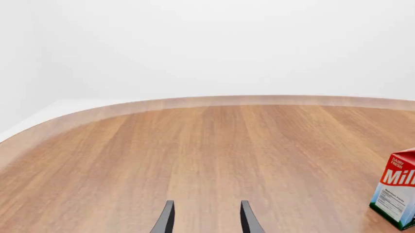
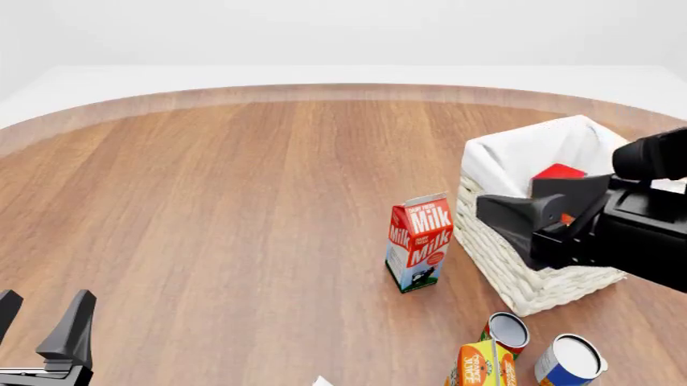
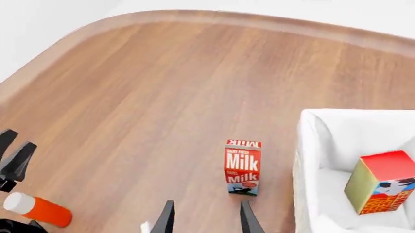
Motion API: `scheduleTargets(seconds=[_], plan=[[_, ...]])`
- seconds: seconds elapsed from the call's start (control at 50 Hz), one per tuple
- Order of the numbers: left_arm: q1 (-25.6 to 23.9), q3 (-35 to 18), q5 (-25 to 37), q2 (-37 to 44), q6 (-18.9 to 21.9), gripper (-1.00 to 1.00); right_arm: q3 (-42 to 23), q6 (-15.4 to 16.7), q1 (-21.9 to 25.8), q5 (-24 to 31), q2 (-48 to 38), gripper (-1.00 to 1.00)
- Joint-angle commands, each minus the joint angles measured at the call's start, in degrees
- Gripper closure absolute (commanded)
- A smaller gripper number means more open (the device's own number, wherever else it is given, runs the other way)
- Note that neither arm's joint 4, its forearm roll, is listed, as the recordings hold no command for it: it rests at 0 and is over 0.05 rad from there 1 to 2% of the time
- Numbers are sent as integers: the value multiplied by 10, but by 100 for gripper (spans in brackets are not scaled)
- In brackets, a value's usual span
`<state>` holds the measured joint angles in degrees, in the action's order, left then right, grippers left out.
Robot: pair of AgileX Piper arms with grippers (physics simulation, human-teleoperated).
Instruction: Pick up the cream cheese box and the butter, and put them in the basket.
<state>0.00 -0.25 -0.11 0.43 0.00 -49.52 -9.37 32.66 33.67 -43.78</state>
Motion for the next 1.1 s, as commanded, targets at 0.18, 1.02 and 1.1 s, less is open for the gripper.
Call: scheduleTargets(seconds=[0.18, 1.02, 1.1], plan=[[0, 0, 0, 0, 0, -100, 13, 45, 68, 16, 9, -100], [0, 0, 0, 0, 0, -100, 15, 71, 198, -14, -129, -100], [0, 0, 0, 0, 0, -100, 14, 69, 207, -19, -143, -100]])
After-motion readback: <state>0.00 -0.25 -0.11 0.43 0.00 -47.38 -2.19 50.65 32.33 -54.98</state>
